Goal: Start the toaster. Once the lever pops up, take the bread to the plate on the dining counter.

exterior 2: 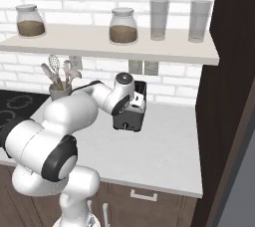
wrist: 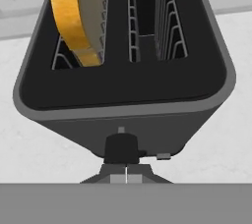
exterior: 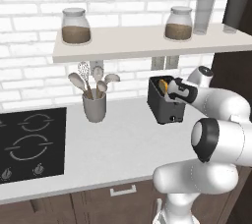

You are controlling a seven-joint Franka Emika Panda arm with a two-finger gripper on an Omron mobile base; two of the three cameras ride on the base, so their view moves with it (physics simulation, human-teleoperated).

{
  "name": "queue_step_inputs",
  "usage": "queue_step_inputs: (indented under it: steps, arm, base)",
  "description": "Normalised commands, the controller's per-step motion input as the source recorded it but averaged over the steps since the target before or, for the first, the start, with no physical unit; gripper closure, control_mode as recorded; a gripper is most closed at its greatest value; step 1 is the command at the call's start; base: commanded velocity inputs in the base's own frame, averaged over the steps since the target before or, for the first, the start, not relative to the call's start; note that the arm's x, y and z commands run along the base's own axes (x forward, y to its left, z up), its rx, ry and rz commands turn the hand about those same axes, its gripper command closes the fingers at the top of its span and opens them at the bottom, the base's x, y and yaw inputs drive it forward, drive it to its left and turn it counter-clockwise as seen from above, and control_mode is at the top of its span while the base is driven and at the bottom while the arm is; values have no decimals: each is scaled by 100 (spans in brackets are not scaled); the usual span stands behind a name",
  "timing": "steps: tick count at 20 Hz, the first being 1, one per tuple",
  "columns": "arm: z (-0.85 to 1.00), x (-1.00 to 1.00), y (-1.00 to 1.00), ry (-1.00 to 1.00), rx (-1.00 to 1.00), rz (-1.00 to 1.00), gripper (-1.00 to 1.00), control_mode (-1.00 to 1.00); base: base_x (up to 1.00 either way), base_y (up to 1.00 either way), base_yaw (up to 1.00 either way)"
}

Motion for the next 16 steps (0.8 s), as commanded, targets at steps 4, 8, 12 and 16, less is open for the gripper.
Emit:
queue_step_inputs:
  steps: [4,8,12,16]
  arm:
    - [-5,2,0,0,2,0,100,-100]
    - [-2,13,0,0,3,0,100,-100]
    - [-4,22,0,0,2,0,100,-100]
    - [-6,22,0,0,2,0,100,-100]
  base:
    - [0,0,0]
    - [0,0,0]
    - [0,0,0]
    - [0,0,0]
